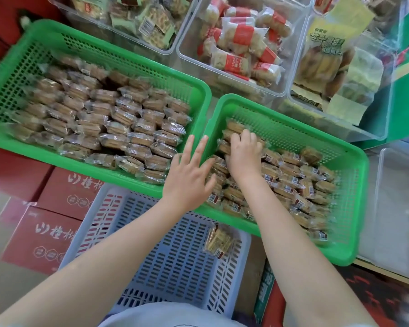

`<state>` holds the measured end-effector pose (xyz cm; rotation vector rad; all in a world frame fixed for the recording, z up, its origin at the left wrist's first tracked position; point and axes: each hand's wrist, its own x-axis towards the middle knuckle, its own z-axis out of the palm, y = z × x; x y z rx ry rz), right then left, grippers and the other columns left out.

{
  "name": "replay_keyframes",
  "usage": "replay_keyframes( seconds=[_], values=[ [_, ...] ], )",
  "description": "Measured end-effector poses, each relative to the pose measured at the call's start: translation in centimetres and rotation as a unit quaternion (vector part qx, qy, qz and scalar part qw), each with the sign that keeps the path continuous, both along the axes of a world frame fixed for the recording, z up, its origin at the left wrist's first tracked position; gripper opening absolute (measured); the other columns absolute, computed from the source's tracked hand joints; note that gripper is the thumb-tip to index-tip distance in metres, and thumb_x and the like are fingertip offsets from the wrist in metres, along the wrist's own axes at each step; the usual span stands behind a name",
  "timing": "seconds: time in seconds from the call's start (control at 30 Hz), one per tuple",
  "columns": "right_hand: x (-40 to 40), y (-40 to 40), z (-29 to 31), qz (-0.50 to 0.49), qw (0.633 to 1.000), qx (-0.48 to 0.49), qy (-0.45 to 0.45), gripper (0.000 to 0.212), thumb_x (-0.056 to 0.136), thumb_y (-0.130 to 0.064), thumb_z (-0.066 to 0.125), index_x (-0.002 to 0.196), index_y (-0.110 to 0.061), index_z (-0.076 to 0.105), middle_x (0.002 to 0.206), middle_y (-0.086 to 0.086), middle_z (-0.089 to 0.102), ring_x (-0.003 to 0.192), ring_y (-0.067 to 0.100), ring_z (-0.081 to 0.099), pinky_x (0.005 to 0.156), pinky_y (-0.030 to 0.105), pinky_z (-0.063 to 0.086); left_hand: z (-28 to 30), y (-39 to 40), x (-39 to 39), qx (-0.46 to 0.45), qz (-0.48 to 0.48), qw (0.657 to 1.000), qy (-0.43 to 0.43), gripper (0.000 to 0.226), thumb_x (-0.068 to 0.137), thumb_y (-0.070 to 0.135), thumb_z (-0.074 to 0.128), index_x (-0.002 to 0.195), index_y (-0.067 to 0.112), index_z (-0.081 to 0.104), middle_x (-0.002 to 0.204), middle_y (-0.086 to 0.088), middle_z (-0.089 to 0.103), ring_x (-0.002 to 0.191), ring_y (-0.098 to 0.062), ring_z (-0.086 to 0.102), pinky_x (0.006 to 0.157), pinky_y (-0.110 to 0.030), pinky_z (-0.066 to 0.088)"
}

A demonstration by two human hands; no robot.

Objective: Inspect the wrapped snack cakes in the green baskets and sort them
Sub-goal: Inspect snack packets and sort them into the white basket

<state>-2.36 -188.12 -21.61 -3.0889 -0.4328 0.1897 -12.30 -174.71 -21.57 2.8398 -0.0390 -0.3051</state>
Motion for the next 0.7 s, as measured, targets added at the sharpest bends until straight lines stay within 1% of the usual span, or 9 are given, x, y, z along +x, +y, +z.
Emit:
replay_keyframes(
  seconds=[0.13,0.27,0.37,0.43,0.5,0.57,0.6,0.67,0.7],
  values=[
    [0.4,-0.2,0.0,0.019,0.999,0.027,0.018,0.025,0.090,-0.006,0.064,0.114,-0.006,0.055,0.120,0.011,0.050,0.113,0.028,0.043,0.092,0.035,0.037,0.0,0.0,0.0,0.004,0.001,1.000,0.003,0.055,0.100,0.052,0.032,0.147,0.028,0.047,0.170,-0.005,-0.005,0.155,-0.030,-0.011,0.119,-0.053,0.022],
    [0.9,-0.3,1.1,0.009,0.992,0.087,0.094,0.031,0.091,-0.011,0.063,0.118,-0.004,0.048,0.122,0.013,0.051,0.114,0.030,0.045,0.097,0.037,0.039,0.0,0.0,0.1,0.005,-0.002,1.000,0.011,0.055,0.100,0.052,0.032,0.147,0.028,0.047,0.170,-0.005,-0.008,0.155,-0.030,-0.013,0.120,-0.054,0.020],
    [1.3,-0.4,3.1,-0.060,0.976,0.157,0.136,0.027,0.090,-0.016,0.065,0.110,-0.009,0.049,0.110,0.008,0.054,0.101,0.026,0.051,0.079,0.033,0.039,0.3,0.0,0.1,0.003,-0.005,1.000,0.022,0.055,0.101,0.052,0.032,0.148,0.029,0.045,0.169,-0.004,-0.011,0.155,-0.030,-0.016,0.120,-0.054,0.018],
    [1.2,-1.0,5.1,-0.127,0.953,0.237,0.142,0.025,0.089,-0.021,0.068,0.107,-0.013,0.052,0.104,0.001,0.055,0.091,0.018,0.054,0.071,0.026,0.038,0.5,0.1,0.1,-0.007,-0.005,1.000,0.026,0.054,0.101,0.052,0.033,0.149,0.030,0.045,0.169,-0.003,-0.011,0.155,-0.029,-0.017,0.121,-0.054,0.016],
    [0.2,-2.1,7.0,-0.203,0.906,0.342,0.141,0.023,0.089,-0.023,0.071,0.103,-0.015,0.055,0.098,-0.004,0.058,0.083,0.011,0.057,0.065,0.020,0.041,0.9,0.2,0.1,-0.040,0.003,0.999,0.033,0.051,0.101,0.051,0.036,0.148,0.033,0.044,0.170,0.000,-0.009,0.155,-0.026,-0.017,0.122,-0.053,0.010],
    [-1.4,-3.6,8.6,-0.278,0.828,0.459,0.162,0.025,0.088,-0.023,0.074,0.104,-0.013,0.058,0.100,0.000,0.065,0.087,0.015,0.064,0.070,0.025,0.052,1.8,0.3,0.3,-0.110,0.041,0.992,0.036,0.047,0.103,0.048,0.040,0.147,0.032,0.048,0.170,0.001,0.005,0.156,-0.022,-0.008,0.124,-0.049,0.003],
    [-2.4,-4.2,9.3,-0.303,0.780,0.515,0.188,0.027,0.087,-0.022,0.075,0.106,-0.011,0.060,0.105,0.004,0.068,0.091,0.020,0.067,0.073,0.029,0.055,2.7,0.2,0.2,-0.166,0.074,0.983,0.028,0.045,0.103,0.045,0.042,0.144,0.028,0.052,0.168,0.000,0.019,0.156,-0.021,0.003,0.125,-0.048,0.005],
    [-4.8,-5.0,10.7,-0.318,0.683,0.611,0.242,0.032,0.086,-0.020,0.075,0.112,-0.007,0.061,0.112,0.012,0.070,0.093,0.025,0.069,0.073,0.030,0.056,5.5,-0.2,-0.2,-0.324,0.164,0.932,0.007,0.037,0.104,0.038,0.046,0.134,0.022,0.061,0.149,0.000,0.052,0.143,-0.020,0.039,0.119,-0.045,0.028],
    [-6.0,-5.2,11.4,-0.317,0.643,0.645,0.264,0.036,0.083,-0.020,0.075,0.114,-0.006,0.061,0.112,0.013,0.071,0.091,0.024,0.070,0.071,0.028,0.056,7.2,-0.4,-0.7,-0.427,0.218,0.877,0.019,0.030,0.104,0.035,0.049,0.126,0.022,0.065,0.134,0.002,0.064,0.128,-0.017,0.054,0.109,-0.041,0.041]
  ],
)
